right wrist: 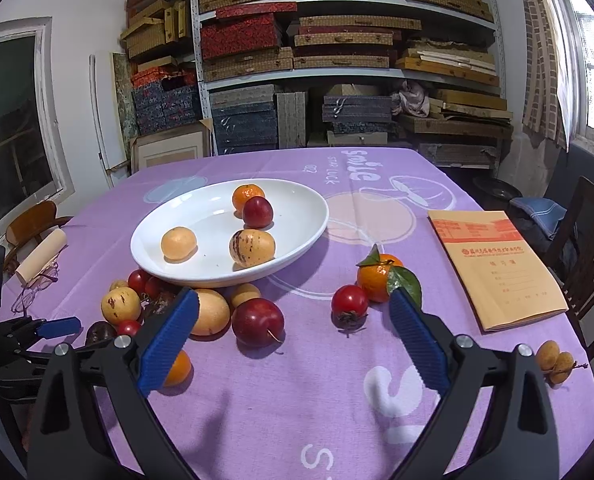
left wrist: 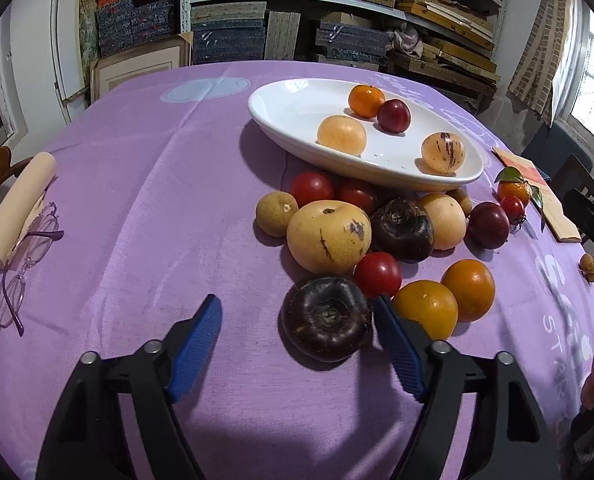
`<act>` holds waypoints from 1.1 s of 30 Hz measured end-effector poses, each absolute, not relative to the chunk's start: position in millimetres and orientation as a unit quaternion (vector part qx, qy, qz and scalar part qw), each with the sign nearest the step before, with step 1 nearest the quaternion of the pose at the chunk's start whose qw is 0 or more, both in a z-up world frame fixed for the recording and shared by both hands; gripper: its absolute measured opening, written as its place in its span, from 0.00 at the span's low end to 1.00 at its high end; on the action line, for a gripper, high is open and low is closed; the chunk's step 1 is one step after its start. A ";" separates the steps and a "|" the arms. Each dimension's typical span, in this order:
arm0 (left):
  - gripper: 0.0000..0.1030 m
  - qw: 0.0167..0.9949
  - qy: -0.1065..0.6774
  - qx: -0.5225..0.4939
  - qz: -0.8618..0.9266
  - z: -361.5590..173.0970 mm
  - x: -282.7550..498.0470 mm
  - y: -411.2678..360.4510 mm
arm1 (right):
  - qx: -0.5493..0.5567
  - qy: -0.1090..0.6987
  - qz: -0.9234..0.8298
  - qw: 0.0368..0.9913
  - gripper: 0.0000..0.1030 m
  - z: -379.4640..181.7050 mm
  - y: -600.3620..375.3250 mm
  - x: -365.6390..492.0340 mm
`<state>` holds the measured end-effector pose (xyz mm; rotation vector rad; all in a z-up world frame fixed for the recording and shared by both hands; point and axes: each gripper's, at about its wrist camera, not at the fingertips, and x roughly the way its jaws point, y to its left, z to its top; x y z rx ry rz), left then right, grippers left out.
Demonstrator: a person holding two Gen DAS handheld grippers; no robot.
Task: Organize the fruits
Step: 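Close the left gripper around the dark purple fruit, then carry the purple fruit to the plate with the left gripper while the right carries an apple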
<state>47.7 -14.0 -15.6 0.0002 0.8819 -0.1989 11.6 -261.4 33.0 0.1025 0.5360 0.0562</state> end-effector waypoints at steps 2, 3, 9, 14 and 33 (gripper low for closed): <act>0.52 0.900 0.422 -0.002 -0.110 -14.2 47.0 -13.8 | 0.050 0.265 0.028 0.963 0.91 33.2 -260.6 11.3; 0.43 0.900 0.422 0.001 -0.113 -14.2 46.5 -14.6 | 0.050 0.264 0.028 0.963 0.91 33.2 -260.6 11.4; 0.43 0.898 0.423 -0.014 -0.118 -13.4 43.0 -9.3 | 0.057 0.263 0.020 0.963 0.91 34.2 -265.7 11.3; 0.43 0.917 0.389 -0.019 -0.081 -2.0 28.5 5.6 | 0.060 0.294 0.018 0.954 0.91 23.9 -272.7 12.7; 0.43 0.915 0.394 -0.029 -0.088 -4.3 26.6 12.7 | 0.021 0.377 0.085 0.922 0.62 -3.4 -235.5 63.9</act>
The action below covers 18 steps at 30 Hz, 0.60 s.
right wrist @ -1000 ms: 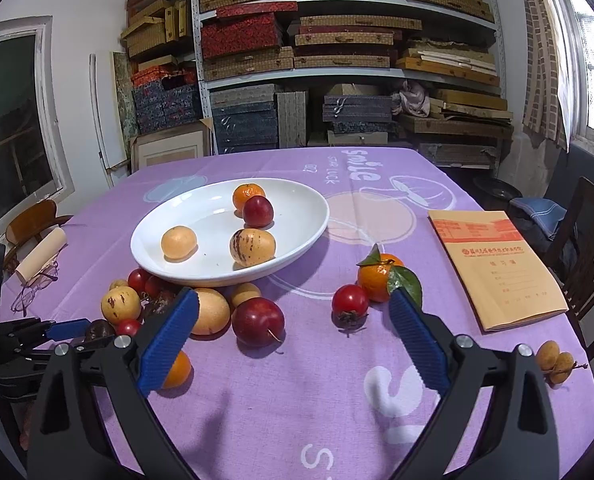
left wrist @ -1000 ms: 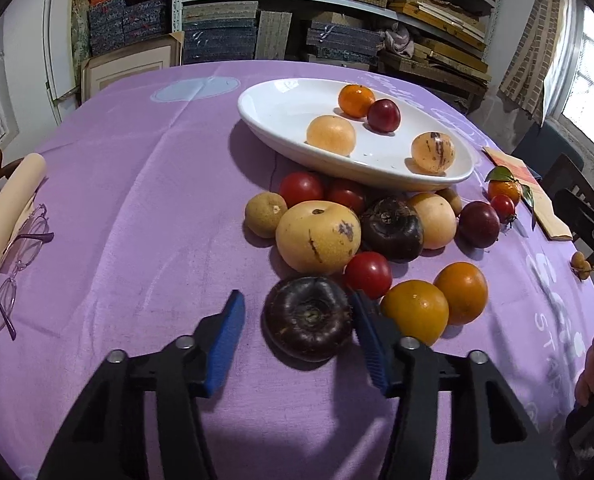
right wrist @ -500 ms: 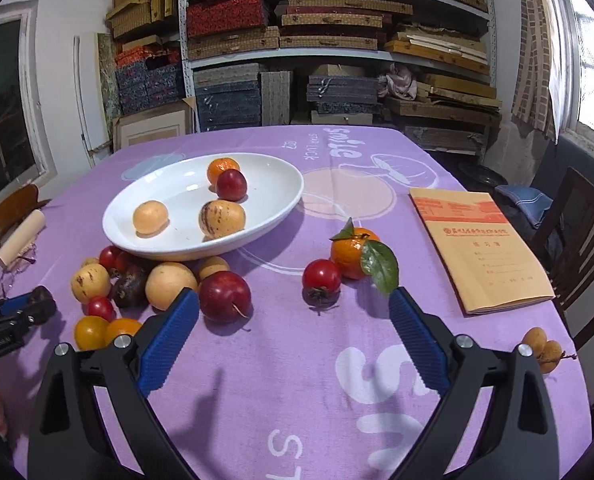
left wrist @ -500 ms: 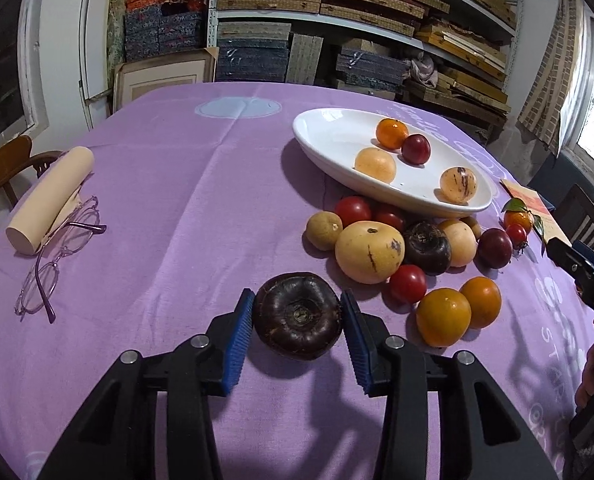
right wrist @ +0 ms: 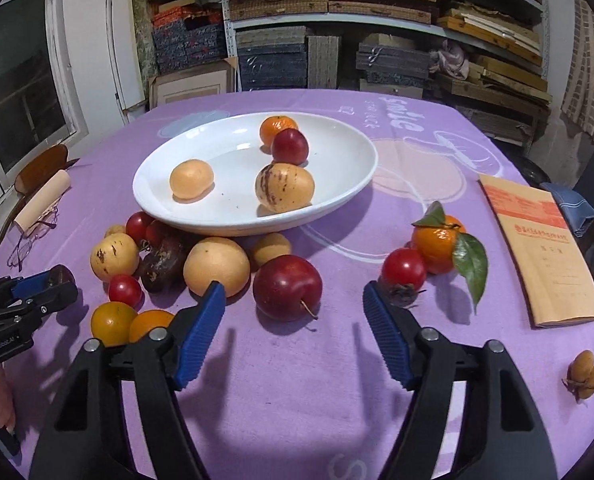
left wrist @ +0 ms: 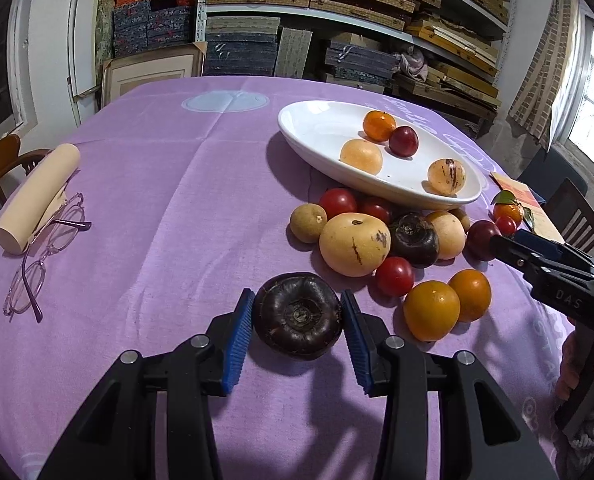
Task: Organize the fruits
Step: 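Carry the purple fruit to the plate with the left gripper while the right carries an apple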
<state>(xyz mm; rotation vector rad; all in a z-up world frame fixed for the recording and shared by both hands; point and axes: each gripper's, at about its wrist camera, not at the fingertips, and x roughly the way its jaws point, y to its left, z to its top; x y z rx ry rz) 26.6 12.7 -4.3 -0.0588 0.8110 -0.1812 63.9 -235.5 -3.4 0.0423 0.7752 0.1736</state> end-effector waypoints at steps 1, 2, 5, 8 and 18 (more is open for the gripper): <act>0.43 0.914 0.394 -0.029 -0.088 -4.2 26.5 12.7 | 0.024 0.382 0.086 0.920 0.62 -5.4 -235.9 68.1; 0.43 0.914 0.394 -0.029 -0.089 -4.3 26.5 12.2 | 0.029 0.386 0.088 0.918 0.61 -6.9 -236.8 71.6; 0.43 0.913 0.397 -0.030 -0.090 -4.8 27.2 11.3 | 0.048 0.399 0.100 0.910 0.47 -11.6 -242.2 79.0; 0.43 0.911 0.401 -0.029 -0.093 -5.4 28.5 10.9 | 0.058 0.411 0.111 0.903 0.40 -16.0 -244.0 83.7; 0.43 0.911 0.401 -0.033 -0.095 -5.0 28.0 11.6 | 0.053 0.398 0.105 0.910 0.39 -12.3 -242.8 78.5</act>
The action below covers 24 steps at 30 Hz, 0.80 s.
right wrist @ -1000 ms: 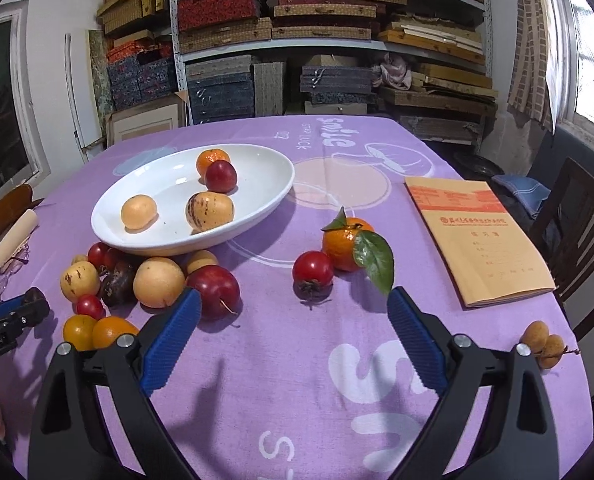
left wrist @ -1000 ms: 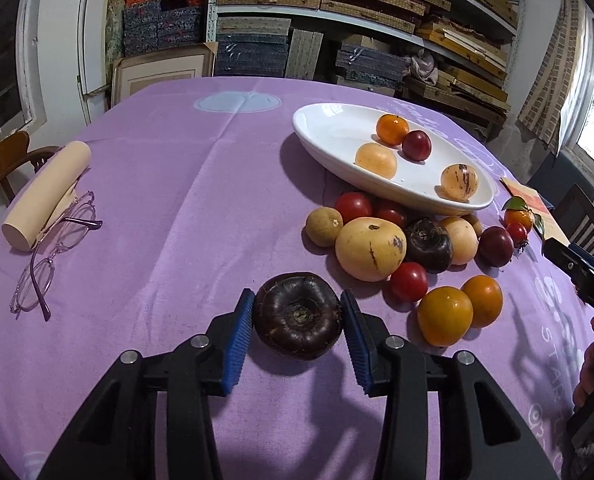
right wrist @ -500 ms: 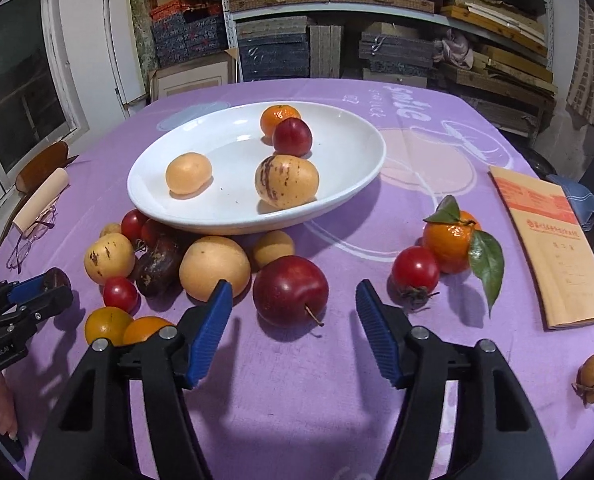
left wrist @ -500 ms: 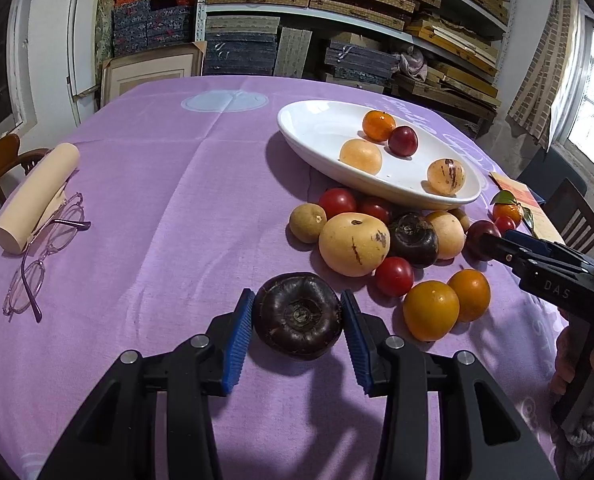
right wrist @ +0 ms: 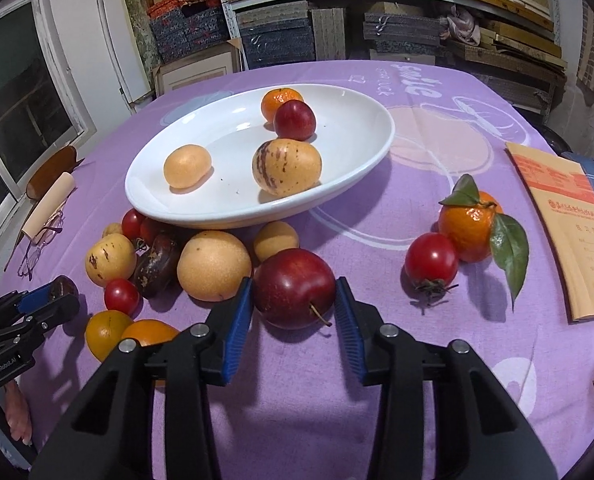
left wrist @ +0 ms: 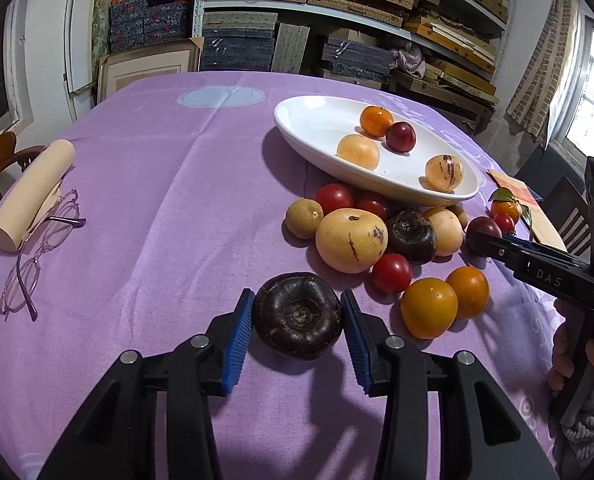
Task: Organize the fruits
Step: 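Carry the purple fruit to the plate with the left gripper while the right carries an apple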
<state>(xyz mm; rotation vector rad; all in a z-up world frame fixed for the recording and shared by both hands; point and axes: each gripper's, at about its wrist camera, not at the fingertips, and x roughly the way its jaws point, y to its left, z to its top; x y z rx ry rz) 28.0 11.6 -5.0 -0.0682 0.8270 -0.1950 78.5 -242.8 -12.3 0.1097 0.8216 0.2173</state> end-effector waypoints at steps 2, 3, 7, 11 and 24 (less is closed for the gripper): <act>0.43 0.911 0.400 -0.036 -0.094 -4.5 28.4 12.4 | 0.048 0.385 0.099 0.916 0.39 -7.0 -244.4 71.1; 0.43 0.911 0.400 -0.036 -0.095 -4.2 28.4 12.5 | 0.052 0.379 0.098 0.919 0.39 -3.7 -246.4 67.8; 0.43 0.914 0.391 -0.047 -0.097 4.4 33.0 15.3 | 0.067 0.357 0.093 0.927 0.39 12.5 -254.4 60.5; 0.43 0.918 0.380 -0.047 -0.105 31.1 55.6 12.1 | 0.067 0.349 0.093 0.930 0.39 35.2 -259.4 71.5; 0.43 0.911 0.400 -0.020 -0.098 43.8 191.5 -38.0 | 0.080 0.383 0.079 0.917 0.39 36.4 -252.0 183.2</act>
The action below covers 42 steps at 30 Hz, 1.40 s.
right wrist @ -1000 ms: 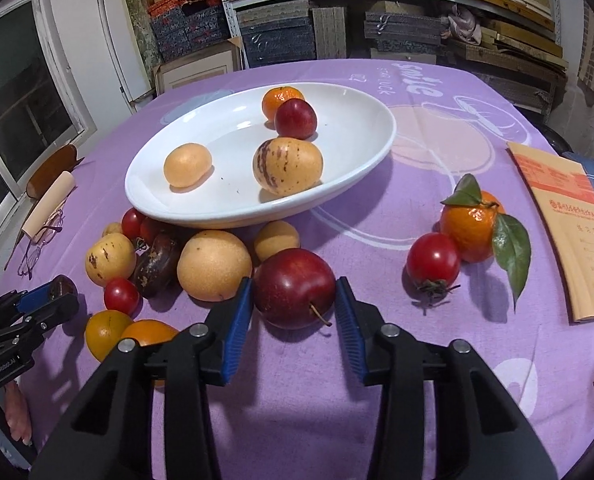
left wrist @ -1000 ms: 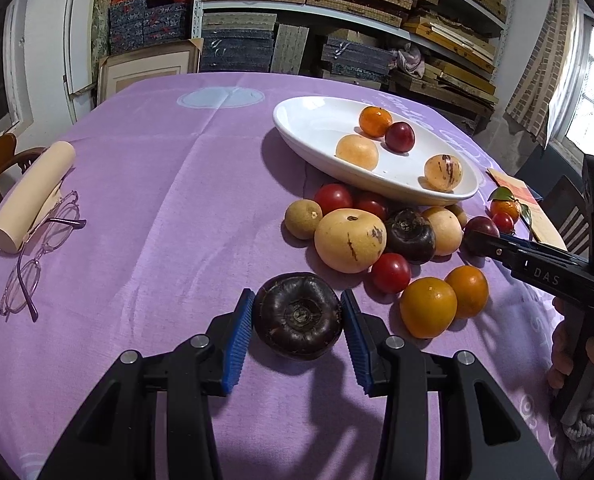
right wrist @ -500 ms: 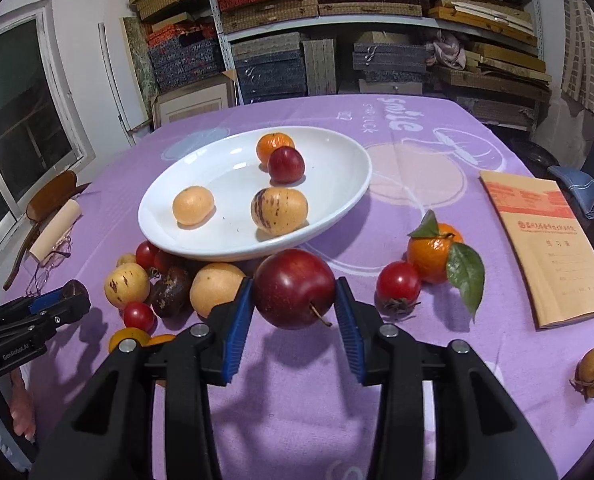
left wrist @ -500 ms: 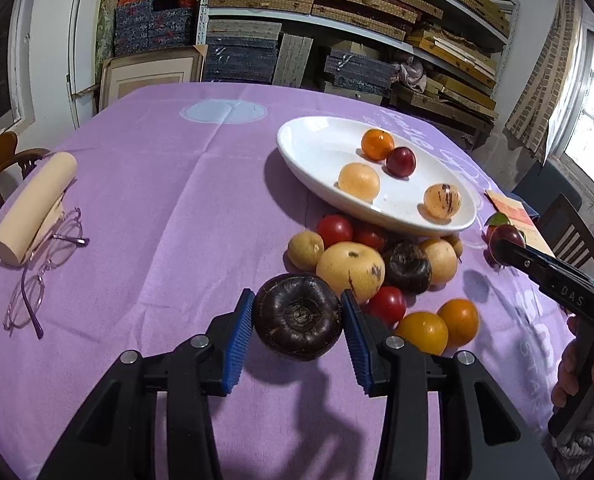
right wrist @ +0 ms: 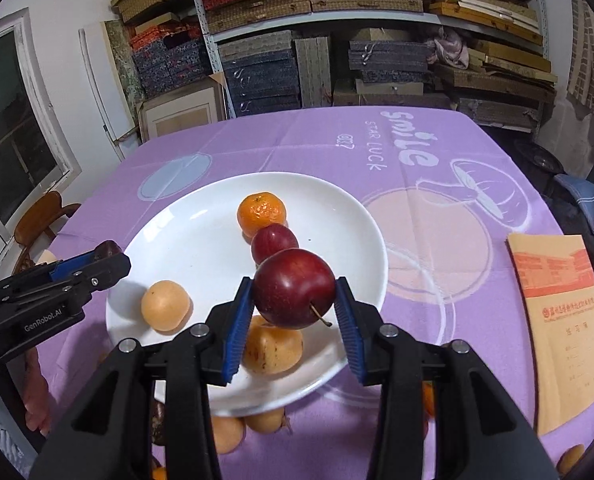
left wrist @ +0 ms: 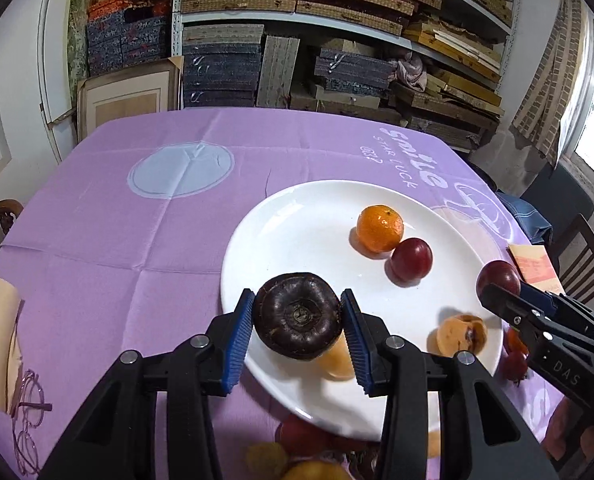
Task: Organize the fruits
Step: 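Carry the purple fruit to the plate with the left gripper while the right carries an apple, then open both grippers and withdraw from the plate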
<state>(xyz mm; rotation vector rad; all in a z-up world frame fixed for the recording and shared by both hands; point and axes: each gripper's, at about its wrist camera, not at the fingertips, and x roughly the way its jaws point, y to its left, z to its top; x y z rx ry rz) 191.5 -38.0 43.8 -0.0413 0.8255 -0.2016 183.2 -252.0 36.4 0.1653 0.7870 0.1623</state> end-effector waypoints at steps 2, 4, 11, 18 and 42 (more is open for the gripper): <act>0.43 0.906 0.412 -0.024 -0.096 35.2 203.8 -37.9 | 0.084 0.390 0.079 0.914 0.39 28.9 -252.3 191.6; 0.43 0.902 0.422 -0.021 -0.095 27.4 212.2 -39.5 | 0.080 0.397 0.079 0.911 0.39 21.9 -251.1 197.9; 0.58 0.910 0.405 -0.013 -0.086 24.7 212.0 -40.1 | 0.082 0.393 0.076 0.913 0.41 16.3 -253.7 198.6; 0.59 0.916 0.391 -0.017 -0.088 42.5 200.4 -37.1 | 0.065 0.353 0.070 0.931 0.41 43.1 -254.0 177.5; 0.70 0.921 0.380 -0.032 -0.079 14.6 68.2 -0.4 | 0.023 0.212 0.023 0.977 0.92 44.4 -252.9 0.2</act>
